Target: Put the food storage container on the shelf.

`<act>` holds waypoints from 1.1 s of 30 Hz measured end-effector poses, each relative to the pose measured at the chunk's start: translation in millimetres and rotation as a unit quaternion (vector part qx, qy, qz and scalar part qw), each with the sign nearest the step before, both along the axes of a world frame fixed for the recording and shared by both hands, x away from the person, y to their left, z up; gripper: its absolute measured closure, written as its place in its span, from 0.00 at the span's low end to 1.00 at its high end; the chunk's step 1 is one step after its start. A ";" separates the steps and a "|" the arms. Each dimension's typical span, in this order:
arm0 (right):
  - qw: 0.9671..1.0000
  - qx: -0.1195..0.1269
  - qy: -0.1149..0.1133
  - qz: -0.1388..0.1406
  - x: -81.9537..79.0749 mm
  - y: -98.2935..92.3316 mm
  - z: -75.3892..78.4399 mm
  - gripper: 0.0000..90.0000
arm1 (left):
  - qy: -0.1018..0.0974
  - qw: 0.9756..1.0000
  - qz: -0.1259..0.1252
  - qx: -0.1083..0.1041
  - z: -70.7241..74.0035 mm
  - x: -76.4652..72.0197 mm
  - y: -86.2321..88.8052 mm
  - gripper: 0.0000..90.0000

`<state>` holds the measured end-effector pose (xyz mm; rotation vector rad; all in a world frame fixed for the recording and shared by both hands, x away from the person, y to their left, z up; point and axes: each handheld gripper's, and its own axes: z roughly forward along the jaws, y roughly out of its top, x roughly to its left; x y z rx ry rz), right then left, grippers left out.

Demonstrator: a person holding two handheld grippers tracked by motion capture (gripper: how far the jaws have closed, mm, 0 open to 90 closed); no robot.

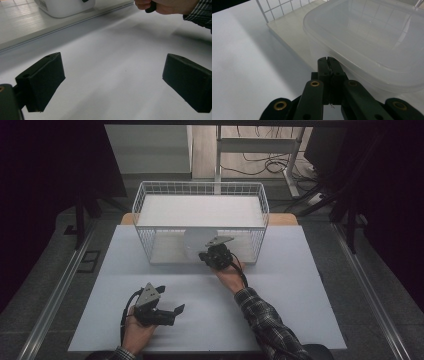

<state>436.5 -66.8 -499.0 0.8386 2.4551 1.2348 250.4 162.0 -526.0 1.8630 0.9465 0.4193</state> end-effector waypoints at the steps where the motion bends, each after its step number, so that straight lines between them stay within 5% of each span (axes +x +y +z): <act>1: 1.000 0.001 0.001 -0.001 0.6 0.0 0.0 0.99 | 0.000 1.000 0.000 0.000 0.0 0.0 0.0 0.04; 9: 1.000 0.003 0.001 -0.002 1.4 -0.9 -0.5 0.95 | 0.002 1.000 0.001 0.000 0.0 0.1 0.8 0.04; 33: 1.000 0.002 0.011 0.018 -24.5 -9.5 12.5 0.48 | 0.009 1.000 0.004 0.008 0.1 0.6 2.1 0.05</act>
